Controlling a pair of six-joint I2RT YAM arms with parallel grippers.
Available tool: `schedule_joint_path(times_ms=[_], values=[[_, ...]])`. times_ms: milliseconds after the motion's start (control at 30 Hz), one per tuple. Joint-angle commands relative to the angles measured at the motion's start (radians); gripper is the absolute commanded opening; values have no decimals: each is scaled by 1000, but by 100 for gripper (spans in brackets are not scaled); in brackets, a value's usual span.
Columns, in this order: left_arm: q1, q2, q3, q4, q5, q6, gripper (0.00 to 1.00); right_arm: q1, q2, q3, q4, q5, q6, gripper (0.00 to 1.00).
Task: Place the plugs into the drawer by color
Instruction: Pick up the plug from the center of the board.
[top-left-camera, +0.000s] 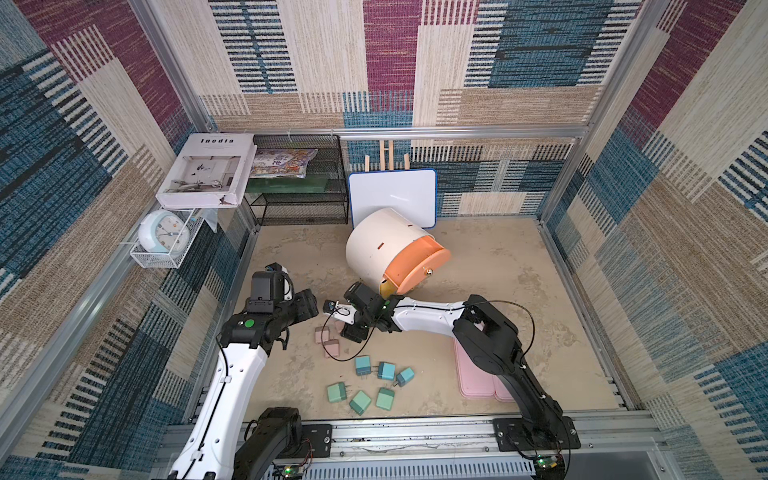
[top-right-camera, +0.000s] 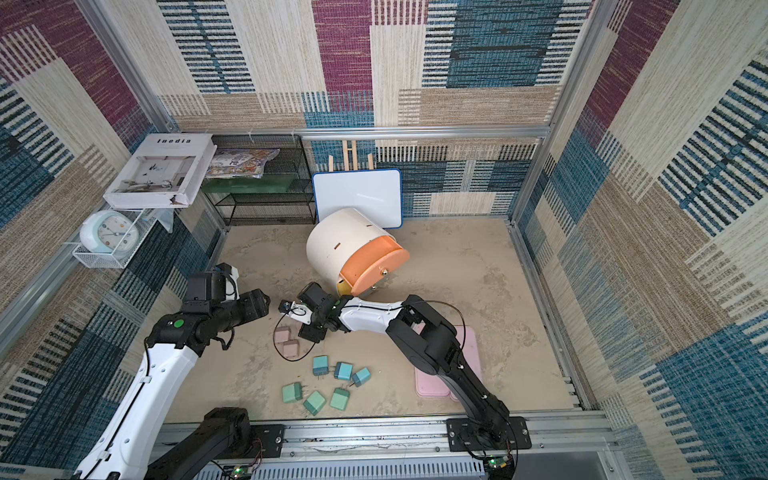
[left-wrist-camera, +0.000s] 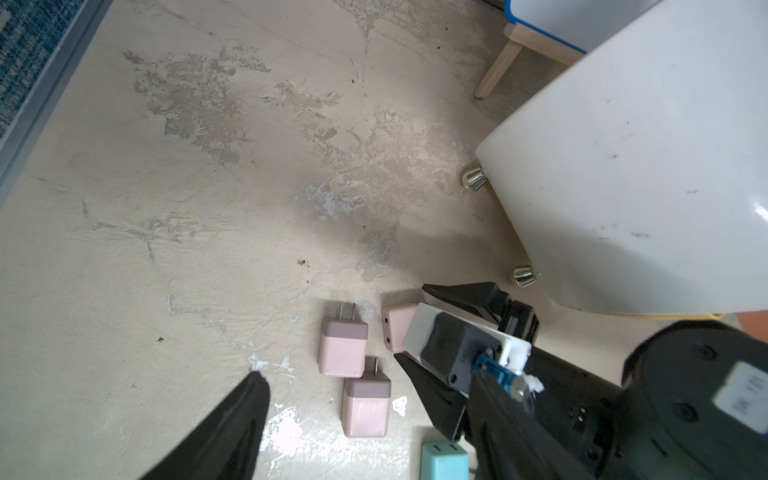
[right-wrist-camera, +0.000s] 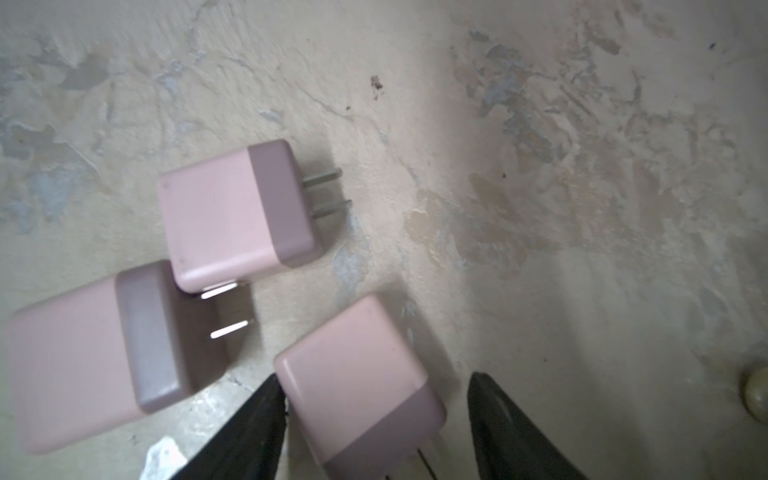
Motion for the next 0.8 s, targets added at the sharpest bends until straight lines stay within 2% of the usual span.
schedule_joint_path(times_ms=[0,500,767], values=[[0,-1,2,8,3,-5,80,-1,24,27,-11,-37,11,68],[4,1,7,18,1,0,80,1,29,57,-41,-86,65,41],[7,-31,47,-2,-16,-3,78,20,-72,112,-101,-37,217,28]])
